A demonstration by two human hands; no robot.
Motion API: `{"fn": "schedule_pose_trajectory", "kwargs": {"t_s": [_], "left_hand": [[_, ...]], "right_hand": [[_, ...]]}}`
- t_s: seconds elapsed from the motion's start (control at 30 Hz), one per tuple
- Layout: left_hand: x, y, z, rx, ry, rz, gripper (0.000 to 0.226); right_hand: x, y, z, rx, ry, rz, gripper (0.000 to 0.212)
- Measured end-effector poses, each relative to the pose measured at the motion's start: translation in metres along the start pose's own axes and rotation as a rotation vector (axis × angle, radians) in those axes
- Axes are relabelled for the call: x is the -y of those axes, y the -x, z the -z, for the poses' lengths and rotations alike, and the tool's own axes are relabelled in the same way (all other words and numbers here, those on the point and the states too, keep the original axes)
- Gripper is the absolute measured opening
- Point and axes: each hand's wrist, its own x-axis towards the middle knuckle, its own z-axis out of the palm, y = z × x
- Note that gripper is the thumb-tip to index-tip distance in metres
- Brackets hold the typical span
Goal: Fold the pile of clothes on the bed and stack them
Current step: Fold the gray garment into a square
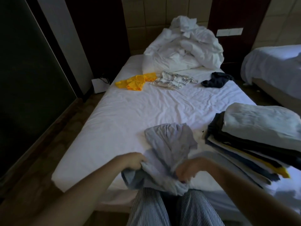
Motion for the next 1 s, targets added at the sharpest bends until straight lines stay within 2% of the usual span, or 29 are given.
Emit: {"fn": "schedule_pose_trajectory", "kwargs": {"t_s": [0.07, 0.2, 0.23, 0.3, 0.37, 0.47, 0.53, 0.6, 0.7, 0.77, 0.87, 0.93, 1.0], "left_hand": [[-0.001, -0.015, -0.020, 0.129, 0.026, -0.011, 0.028], [-0.012, -0.034, -0.019, 0.437, 0.210, -0.013, 0.065], [-0.016, -0.039, -0.015, 0.475, 0.284, -0.011, 0.070], [-0.023, -0.055, -0.008, 0.404, 0.451, -0.002, 0.066], [-0.032, -0.079, -0.006, 0.187, 0.644, 0.030, 0.063], [-0.033, -0.122, -0.009, -0.192, 1.016, 0.257, 0.076], [-0.026, -0.149, -0.021, -0.318, 1.249, 0.436, 0.062], [-0.028, -0.155, -0.028, -0.268, 1.403, 0.510, 0.047], [-0.037, -0.151, -0.038, -0.144, 1.520, 0.513, 0.021], [-0.045, -0.141, -0.039, -0.059, 1.527, 0.469, 0.009], [-0.056, -0.129, -0.046, -0.007, 1.505, 0.394, 0.017], [-0.059, -0.122, -0.044, -0.083, 1.698, 0.346, 0.017], [-0.057, -0.116, -0.030, -0.106, 1.957, 0.272, 0.029]], "right_hand": [[-0.014, -0.006, -0.008, 0.061, -0.028, -0.044, 0.034], [-0.042, -0.027, 0.001, -0.443, -0.355, 0.053, 0.013], [-0.050, -0.037, 0.006, -0.541, -0.438, 0.053, 0.017], [-0.057, -0.050, 0.015, -0.604, -0.665, -0.004, 0.022], [-0.057, -0.055, 0.022, -0.617, -0.834, -0.065, 0.004], [-0.053, -0.074, 0.024, -0.485, -1.175, -0.127, 0.038], [-0.046, -0.087, 0.021, -0.433, -1.356, -0.136, 0.044], [-0.036, -0.092, 0.015, -0.404, -1.381, -0.157, 0.040], [-0.030, -0.099, 0.010, -0.454, -1.135, -0.218, 0.024], [-0.028, -0.099, 0.012, -0.524, -1.083, -0.161, 0.018], [-0.023, -0.089, 0.016, -0.546, -1.177, -0.011, 0.018], [-0.015, -0.074, 0.025, -0.561, -1.248, 0.083, 0.017], [-0.013, -0.062, 0.046, -0.652, -1.292, 0.107, 0.015]]}}
